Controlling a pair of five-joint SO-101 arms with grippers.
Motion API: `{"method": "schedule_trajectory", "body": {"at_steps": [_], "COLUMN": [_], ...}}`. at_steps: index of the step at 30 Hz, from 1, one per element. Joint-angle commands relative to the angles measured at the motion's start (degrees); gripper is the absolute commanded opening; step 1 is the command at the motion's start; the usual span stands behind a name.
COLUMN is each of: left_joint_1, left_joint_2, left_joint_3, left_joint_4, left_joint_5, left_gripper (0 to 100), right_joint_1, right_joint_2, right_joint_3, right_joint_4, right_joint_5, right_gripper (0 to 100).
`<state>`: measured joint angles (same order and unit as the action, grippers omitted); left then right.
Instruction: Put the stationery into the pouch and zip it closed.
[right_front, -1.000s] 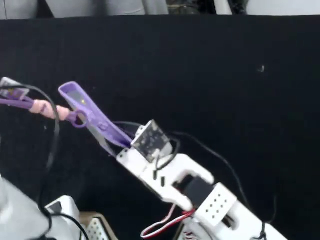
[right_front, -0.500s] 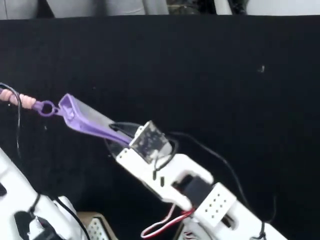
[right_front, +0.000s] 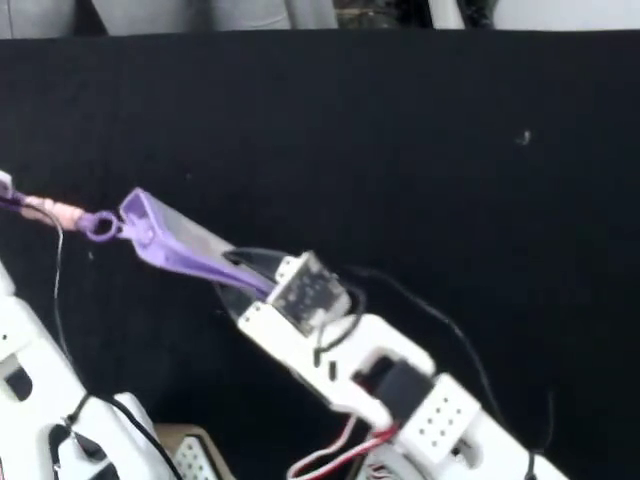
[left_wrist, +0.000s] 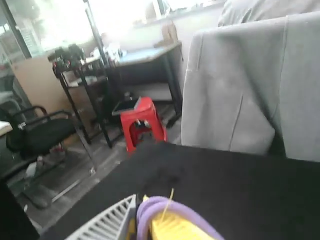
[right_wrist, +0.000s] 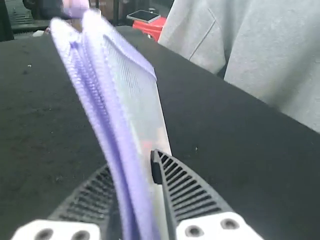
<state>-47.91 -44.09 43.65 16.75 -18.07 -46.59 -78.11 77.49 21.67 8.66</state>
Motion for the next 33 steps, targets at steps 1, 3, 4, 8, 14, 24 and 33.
{"method": "schedule_trajectory", "body": {"at_steps": [1, 3, 4, 8, 14, 24, 33], "left_joint_1": [1.1, 3.1, 4.1, 7.7, 16.2, 27.6, 30.2], "left_joint_2": [-1.5, -1.5, -1.5, -1.5, -1.5, -1.6, -1.6], "left_joint_3": [10.3, 14.5, 15.9, 18.3, 17.5, 19.6, 27.5], "left_joint_4": [-14.9, -17.6, -17.7, -17.4, -11.5, -2.2, -9.8], "left_joint_5": [-0.1, 0.0, 0.3, 12.3, 28.8, 29.5, 29.3], "left_gripper": [3, 3, 3, 3, 3, 3, 3], "right_joint_1": [2.8, 3.5, 3.9, 5.0, 4.8, 5.3, 9.7], "right_joint_2": [-12.9, -19.9, -23.4, -33.6, -33.3, -33.5, -34.4], "right_joint_3": [-2.2, -2.7, -2.6, -1.6, -1.3, -3.2, -10.0], "right_joint_4": [5.7, 9.4, 10.8, 14.3, 14.2, 14.6, 14.6], "right_joint_5": [1.8, 2.8, 2.9, 3.2, 4.5, 4.6, 4.4], "right_gripper": [1.1, 1.1, 1.1, 1.1, 1.1, 1.1, 1.1]}}
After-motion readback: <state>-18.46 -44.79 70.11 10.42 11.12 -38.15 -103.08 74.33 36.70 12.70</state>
